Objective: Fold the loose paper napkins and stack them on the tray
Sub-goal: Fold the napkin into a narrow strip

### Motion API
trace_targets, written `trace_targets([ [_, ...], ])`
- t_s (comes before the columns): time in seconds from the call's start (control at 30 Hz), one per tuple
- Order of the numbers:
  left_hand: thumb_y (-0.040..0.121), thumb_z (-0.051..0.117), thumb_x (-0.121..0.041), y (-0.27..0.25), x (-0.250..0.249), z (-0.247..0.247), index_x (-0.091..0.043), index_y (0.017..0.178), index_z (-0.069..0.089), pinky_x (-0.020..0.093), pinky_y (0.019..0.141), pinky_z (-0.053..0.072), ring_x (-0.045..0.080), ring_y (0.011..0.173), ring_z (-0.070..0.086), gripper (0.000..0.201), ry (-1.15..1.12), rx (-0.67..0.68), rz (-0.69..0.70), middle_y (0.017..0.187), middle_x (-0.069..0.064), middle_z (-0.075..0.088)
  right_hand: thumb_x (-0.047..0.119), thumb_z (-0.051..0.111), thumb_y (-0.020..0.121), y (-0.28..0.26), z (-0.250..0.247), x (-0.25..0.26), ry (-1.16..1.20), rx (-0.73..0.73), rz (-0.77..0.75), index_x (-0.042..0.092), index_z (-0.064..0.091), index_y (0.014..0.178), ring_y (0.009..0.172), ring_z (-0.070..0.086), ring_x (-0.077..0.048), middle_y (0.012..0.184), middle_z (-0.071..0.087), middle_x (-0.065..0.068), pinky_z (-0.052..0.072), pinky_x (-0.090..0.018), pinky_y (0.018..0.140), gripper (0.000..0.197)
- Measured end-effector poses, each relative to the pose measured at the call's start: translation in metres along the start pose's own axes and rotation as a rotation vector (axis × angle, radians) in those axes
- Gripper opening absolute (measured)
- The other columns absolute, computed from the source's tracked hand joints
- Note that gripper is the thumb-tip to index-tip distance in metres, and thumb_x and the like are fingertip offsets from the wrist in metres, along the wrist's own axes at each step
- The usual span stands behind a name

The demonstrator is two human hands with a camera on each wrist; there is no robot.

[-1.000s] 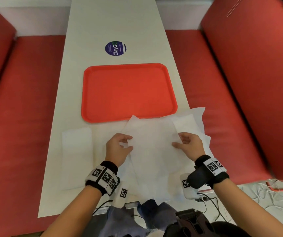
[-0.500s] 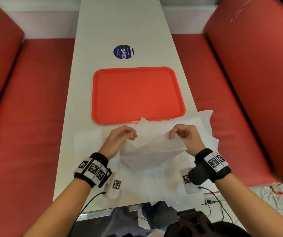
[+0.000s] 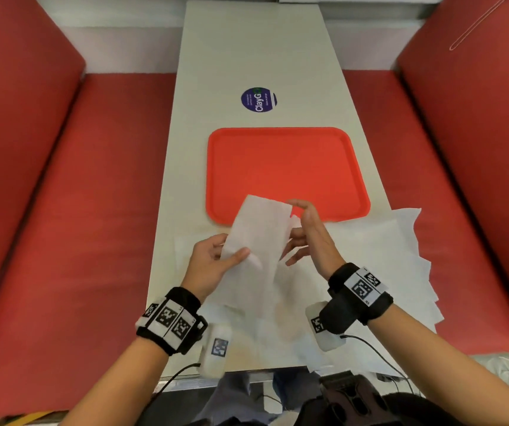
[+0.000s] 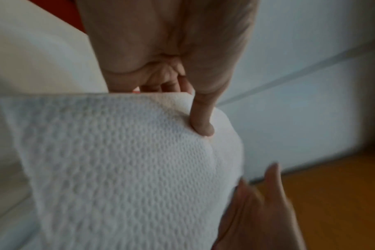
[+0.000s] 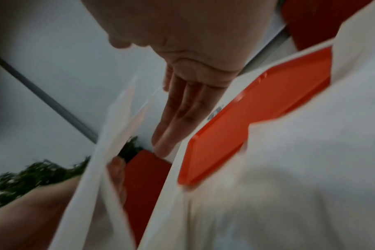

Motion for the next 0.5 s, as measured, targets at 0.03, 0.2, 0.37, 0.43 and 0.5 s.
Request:
trace_targets([
  [0.03,0.082,0.073,-0.011,-0.004,0.000,-0.010,-0.004,0.112,0.065,0.037,0.080,0.056,0.026,0.092,0.072,0.032,-0.059,-0.017,-0.027,0.100,0.012,0.075,0.079,0.045,0.075,-0.001,0.011,-0.003,0.021,0.036,0.019,0.037,0.039,0.129,0.064,0.067,-0.029,0.078,0.065,-0.013,0.055,-0.043,0.057,0.069],
  [0.2,0.085,0.063,-0.005,-0.020,0.012,-0.054,-0.007,0.132,0.050,0.046,0.094,0.053,0.034,0.112,0.064,0.048,-0.348,0.002,-0.130,0.122,0.018,0.066,0.024,0.071,0.087,-0.004,0.070,-0.020,0.011,0.131,0.055,0.043,0.023,0.139,0.073,0.064,-0.021,0.082,0.064,-0.011,0.054,-0.032,0.060,0.073],
  [0.37,0.092,0.052,0.006,-0.026,0.031,-0.080,-0.008,0.137,0.046,0.050,0.098,0.049,0.036,0.120,0.058,0.047,-0.323,0.016,-0.152,0.129,0.017,0.061,0.018,0.073,0.083,-0.001,0.105,-0.047,-0.089,0.143,0.128,0.050,0.027,0.132,0.067,0.062,-0.028,0.099,0.062,-0.019,0.051,-0.030,0.055,0.074],
  [0.43,0.094,0.050,0.008,-0.024,0.033,-0.088,-0.008,0.136,0.045,0.052,0.100,0.047,0.036,0.121,0.057,0.046,-0.218,0.009,-0.120,0.129,0.017,0.061,0.015,0.071,0.084,-0.002,0.112,-0.051,-0.155,0.158,0.109,0.047,0.034,0.130,0.066,0.063,-0.032,0.105,0.061,-0.021,0.052,-0.032,0.054,0.068],
  [0.5,0.094,0.051,0.008,-0.022,0.030,-0.091,-0.010,0.135,0.046,0.050,0.098,0.048,0.032,0.118,0.060,0.044,-0.099,0.015,-0.068,0.127,0.015,0.062,0.010,0.068,0.084,-0.002,0.119,-0.051,-0.185,0.177,0.074,0.042,0.045,0.126,0.071,0.065,-0.039,0.107,0.062,-0.015,0.055,-0.036,0.054,0.057],
])
Point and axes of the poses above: each hand's wrist, its own y-axis towards the middle knuckle, its own z-axis out of the palm, x = y × z, the point moved 2 cm from there along y, towards the middle knuckle
